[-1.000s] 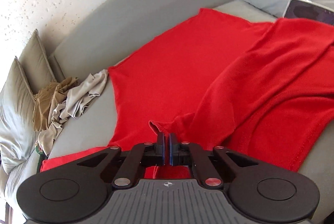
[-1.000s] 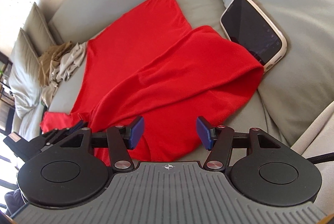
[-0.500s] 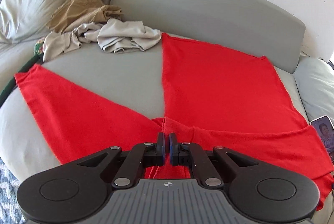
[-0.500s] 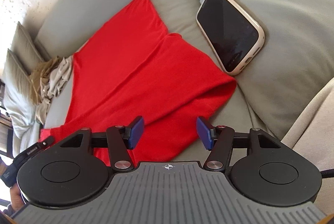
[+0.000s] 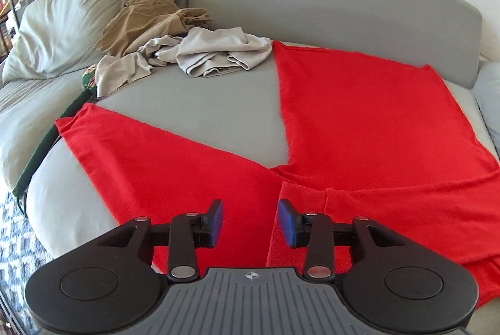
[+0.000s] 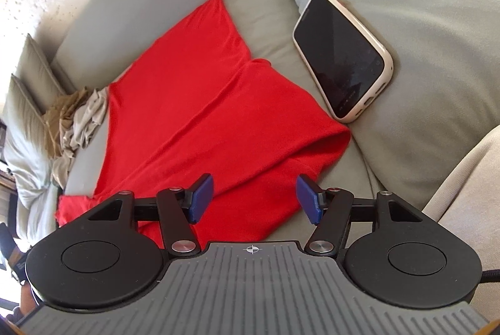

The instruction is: Fold clothes

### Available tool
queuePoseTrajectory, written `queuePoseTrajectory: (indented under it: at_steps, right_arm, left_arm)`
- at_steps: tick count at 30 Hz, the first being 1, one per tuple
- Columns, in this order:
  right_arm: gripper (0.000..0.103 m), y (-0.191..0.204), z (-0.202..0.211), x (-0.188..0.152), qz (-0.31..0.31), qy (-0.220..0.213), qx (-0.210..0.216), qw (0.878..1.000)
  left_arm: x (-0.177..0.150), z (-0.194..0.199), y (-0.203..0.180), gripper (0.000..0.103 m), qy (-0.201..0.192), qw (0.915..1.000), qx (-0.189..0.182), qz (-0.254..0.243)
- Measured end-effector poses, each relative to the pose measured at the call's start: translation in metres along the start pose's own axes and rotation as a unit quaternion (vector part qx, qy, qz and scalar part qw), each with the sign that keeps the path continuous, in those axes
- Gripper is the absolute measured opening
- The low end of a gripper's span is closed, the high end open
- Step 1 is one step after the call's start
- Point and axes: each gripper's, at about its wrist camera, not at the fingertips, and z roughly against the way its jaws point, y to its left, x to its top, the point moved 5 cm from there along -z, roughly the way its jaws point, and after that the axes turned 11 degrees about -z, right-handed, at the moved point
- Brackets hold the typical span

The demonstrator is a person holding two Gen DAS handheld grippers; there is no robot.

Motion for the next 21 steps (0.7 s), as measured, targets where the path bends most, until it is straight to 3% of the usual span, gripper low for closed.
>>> queuePoseTrajectory:
  at_steps: [2,4,5,7,10,12,15,19,20,21]
  right_arm:
    - [0.066,0.001,0.007,0.003,0.008,-0.019,0.006,1.0]
    - [0.035,0.008,0.007,0.002,0.036,-0.033,0.022,0.999]
    - [0.014,0.016,0.003,0.0,0.061,-0.034,0.026,0.997]
    - [0.013,0.034,-0.009,-0.006,0.124,-0.037,0.029,0.991]
    - [0.013,0.059,-0.036,-0.026,0.24,-0.042,0.006,0.97]
    - [0.013,0.061,-0.053,-0.041,0.298,-0.021,-0.03,0.954]
    - [0.01,0.041,-0.049,-0.039,0.291,-0.045,-0.081,0.952]
    - [0.008,0.007,-0.03,-0.009,0.174,-0.038,-0.097,0.979]
    - [0.01,0.002,-0.025,-0.003,0.152,-0.036,-0.094,0.983]
    - [0.019,0.0,-0.021,0.001,0.134,-0.038,-0.087,0.986]
  left_arm:
    - [0.001,0.012,-0.01,0.022,-0.022,0.9992,-0.032,-0.007]
    - [0.001,0.02,-0.027,0.014,-0.042,0.9956,-0.077,-0.031]
    - [0.0,0.02,-0.041,0.015,-0.044,0.9927,-0.097,-0.056]
    - [-0.004,0.014,-0.067,0.015,-0.031,0.9878,-0.113,-0.103]
    - [-0.02,0.0,-0.086,0.015,0.023,0.9846,-0.094,-0.146]
    - [-0.03,-0.001,-0.085,0.017,0.038,0.9817,-0.071,-0.173]
    - [-0.036,0.008,-0.07,0.018,0.047,0.9816,-0.059,-0.175]
    - [-0.029,0.021,-0.056,0.018,0.047,0.9854,-0.03,-0.161]
    - [-0.025,0.024,-0.056,0.018,0.039,0.9867,-0.034,-0.154]
    - [-0.02,0.028,-0.056,0.018,0.03,0.9886,-0.045,-0.141]
